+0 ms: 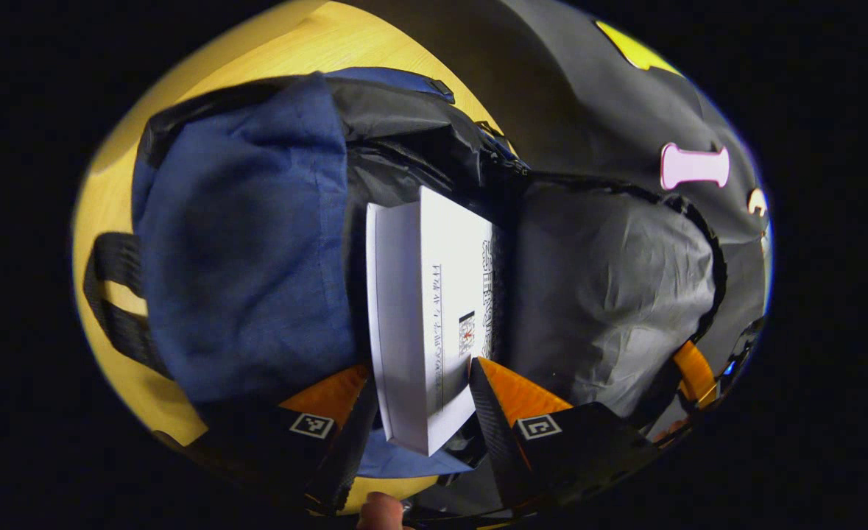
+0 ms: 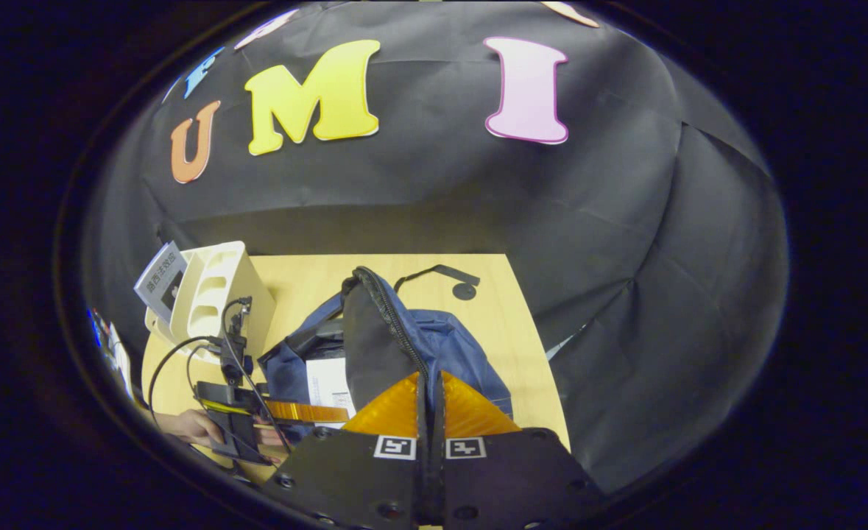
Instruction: Open the schoolbag, grab two books from the bookshelf and put them into the schoolbag.
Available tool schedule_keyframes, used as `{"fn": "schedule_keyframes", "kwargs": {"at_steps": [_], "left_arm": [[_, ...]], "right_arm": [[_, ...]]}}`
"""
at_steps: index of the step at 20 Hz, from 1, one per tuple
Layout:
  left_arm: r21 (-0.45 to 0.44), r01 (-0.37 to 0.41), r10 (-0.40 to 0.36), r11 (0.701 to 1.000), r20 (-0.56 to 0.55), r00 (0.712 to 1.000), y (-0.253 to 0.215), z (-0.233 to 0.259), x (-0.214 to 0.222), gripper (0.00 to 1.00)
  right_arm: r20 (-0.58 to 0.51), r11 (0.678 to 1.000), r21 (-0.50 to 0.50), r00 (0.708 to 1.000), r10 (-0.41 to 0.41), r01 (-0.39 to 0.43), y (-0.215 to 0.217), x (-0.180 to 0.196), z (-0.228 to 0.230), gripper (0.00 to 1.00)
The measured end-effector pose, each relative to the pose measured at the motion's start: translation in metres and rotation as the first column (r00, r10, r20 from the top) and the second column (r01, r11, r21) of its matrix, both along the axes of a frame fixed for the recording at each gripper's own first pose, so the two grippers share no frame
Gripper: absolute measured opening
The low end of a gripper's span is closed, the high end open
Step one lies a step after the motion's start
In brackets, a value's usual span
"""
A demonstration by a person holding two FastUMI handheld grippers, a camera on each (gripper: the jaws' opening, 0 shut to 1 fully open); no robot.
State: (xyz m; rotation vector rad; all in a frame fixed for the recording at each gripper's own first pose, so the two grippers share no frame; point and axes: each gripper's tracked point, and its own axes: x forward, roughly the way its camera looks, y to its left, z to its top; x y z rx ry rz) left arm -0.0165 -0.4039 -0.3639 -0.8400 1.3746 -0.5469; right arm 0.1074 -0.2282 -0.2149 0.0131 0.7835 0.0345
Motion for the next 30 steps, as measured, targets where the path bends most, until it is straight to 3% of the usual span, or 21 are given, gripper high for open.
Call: {"fn": "schedule_keyframes", "kwargs": {"at_steps": [2,3,4,5,8,13,22,30], "left_arm": [[0.115,0.045,-0.052,0.992,0.059,0.997,0.018,0.010,0.001,0.76],[0.180,0.065,-0.083,0.981,0.097,0.992,0.033,0.017,0.001,0.82],[0.262,0.086,-0.125,0.961,0.133,0.983,0.050,0.017,0.001,0.87],[0.348,0.103,-0.171,0.932,0.169,0.971,0.069,0.023,0.004,0.97],[0.473,0.085,-0.225,0.877,0.247,0.942,0.108,0.050,0.014,0.98],[0.558,0.060,-0.249,0.828,0.269,0.930,0.168,0.094,0.008,0.98],[0.620,-0.193,-0.149,0.761,0.456,0.878,0.298,0.181,0.041,0.98],[0.646,-0.301,-0.137,0.701,0.536,0.833,0.379,0.241,0.078,0.97]], "right_arm": [[0.005,1.000,-0.001,1.000,0.000,0.000,0.005,0.000,0.001,0.00],[0.008,1.000,-0.001,1.000,0.001,-0.001,0.007,-0.001,0.001,0.00],[0.008,1.000,-0.002,1.000,0.004,-0.004,0.010,-0.002,0.002,0.00],[0.009,1.000,-0.003,1.000,0.006,-0.006,0.013,-0.003,0.001,0.00],[0.019,1.000,-0.017,1.000,0.022,-0.022,0.023,-0.006,0.004,0.00],[0.026,0.999,-0.034,0.999,0.031,-0.030,0.039,-0.010,0.004,0.00],[0.021,0.998,-0.068,1.000,0.022,-0.020,0.044,-0.020,0.007,0.00],[-0.003,0.996,-0.085,1.000,0.007,-0.008,0.047,-0.018,-0.001,0.00]]}}
